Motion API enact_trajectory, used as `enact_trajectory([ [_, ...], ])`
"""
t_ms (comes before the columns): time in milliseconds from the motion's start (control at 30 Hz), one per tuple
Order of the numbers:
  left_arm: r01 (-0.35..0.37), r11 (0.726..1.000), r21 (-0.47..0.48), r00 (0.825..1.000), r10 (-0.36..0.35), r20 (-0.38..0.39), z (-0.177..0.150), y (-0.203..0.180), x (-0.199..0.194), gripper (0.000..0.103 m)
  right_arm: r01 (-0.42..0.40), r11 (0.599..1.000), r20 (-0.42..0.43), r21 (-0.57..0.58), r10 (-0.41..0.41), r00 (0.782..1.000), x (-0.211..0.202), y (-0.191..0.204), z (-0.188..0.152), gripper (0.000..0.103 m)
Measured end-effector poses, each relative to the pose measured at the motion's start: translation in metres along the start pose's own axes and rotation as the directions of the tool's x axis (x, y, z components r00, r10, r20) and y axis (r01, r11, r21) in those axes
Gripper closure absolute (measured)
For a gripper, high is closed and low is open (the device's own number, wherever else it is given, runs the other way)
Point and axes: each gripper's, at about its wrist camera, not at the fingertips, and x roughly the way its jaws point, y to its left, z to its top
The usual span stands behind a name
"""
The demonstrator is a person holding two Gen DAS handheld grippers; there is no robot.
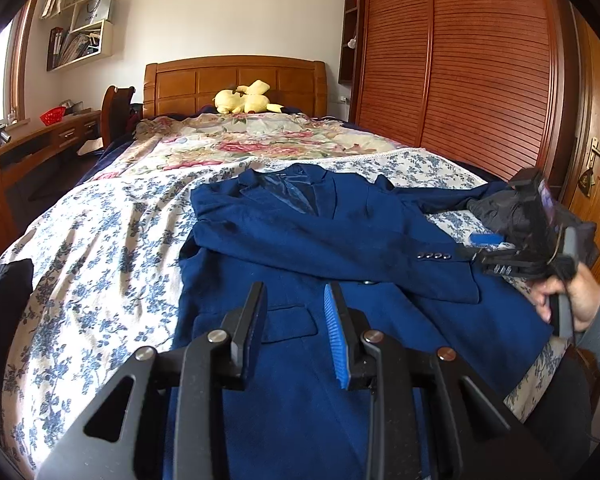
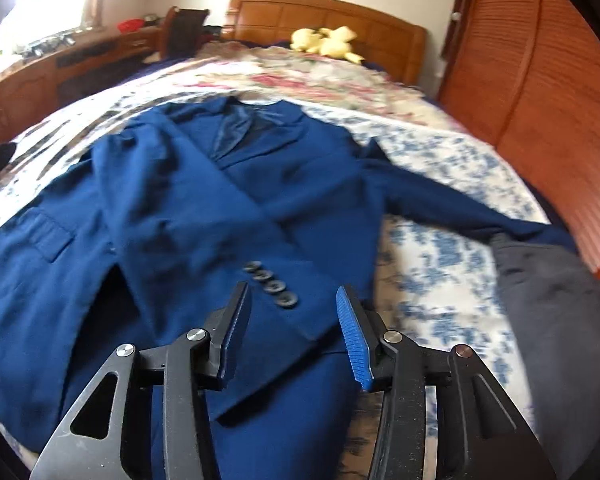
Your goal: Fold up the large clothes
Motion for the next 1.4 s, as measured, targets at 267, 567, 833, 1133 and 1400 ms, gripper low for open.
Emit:
enact_trajectory([
  [267,0.032,0.999,0.027,0.999,-0.032,0.001,0.005,-0.029,0.021,0.064,-0.083,0.996,-0.091,0.02,0.085,0.992,0.039,-0.002,-0.023,0.057],
  [567,0.038,0.996,0.084,0.997,-0.033,-0.063,0.004,-0.067,0.06,0.057,-0.146,0.988,-0.066,0.052,0.149,0.987,0.035,-0.011,-0.028,0.053],
  [833,0.03,0.993,0.115,0.995,-0.02,-0.093,0.005,-0.093,0.087,0.051,-0.173,0.983,-0.027,0.063,0.175,0.984,0.022,-0.019,-0.027,0.052],
  [1133,0.023,0.994,0.103,0.994,-0.012,-0.113,0.007,-0.109,0.097,0.051,-0.133,0.989,0.004,0.058,0.133,0.991,0.018,-0.068,-0.013,0.042],
  [1400,0.034,0.995,0.092,0.991,-0.022,-0.129,0.004,-0.105,0.096,0.051,-0.055,0.979,0.018,0.194,0.053,0.998,0.058,-0.143,0.017,0.038],
])
